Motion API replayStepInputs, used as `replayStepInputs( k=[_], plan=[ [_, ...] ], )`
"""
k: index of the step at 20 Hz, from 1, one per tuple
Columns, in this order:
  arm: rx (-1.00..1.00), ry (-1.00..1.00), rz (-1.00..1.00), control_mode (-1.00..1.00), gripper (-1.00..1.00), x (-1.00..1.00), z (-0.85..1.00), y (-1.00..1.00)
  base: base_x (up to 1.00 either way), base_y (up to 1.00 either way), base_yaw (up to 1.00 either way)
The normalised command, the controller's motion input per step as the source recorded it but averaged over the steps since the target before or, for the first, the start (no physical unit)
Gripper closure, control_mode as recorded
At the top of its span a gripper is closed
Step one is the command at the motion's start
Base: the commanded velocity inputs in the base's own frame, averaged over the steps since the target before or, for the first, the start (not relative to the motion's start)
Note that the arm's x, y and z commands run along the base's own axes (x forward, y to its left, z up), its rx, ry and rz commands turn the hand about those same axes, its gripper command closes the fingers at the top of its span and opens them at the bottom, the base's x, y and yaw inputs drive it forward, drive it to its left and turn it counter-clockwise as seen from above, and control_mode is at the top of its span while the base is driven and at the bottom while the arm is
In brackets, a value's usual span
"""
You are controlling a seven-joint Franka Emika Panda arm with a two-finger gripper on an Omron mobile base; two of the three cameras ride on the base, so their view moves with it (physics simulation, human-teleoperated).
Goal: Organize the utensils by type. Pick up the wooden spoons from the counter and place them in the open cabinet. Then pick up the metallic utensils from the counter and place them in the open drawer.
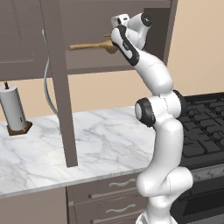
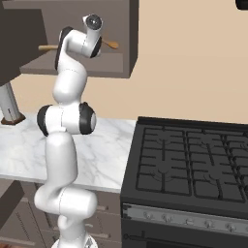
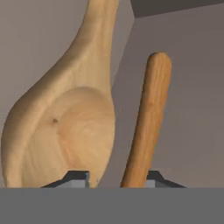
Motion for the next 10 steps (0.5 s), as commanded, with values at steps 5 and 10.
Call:
replayStepInputs(
  k=[5,10],
  plan=[
    [0.0,0.0,0.0,-1.0,-1.0,-0.01,-0.2,0.0,0.0,0.0,0.0],
    [0.0,0.0,0.0,-1.0,-1.0,-0.18,-0.11,-0.01,0.0,0.0,0.0]
  ],
)
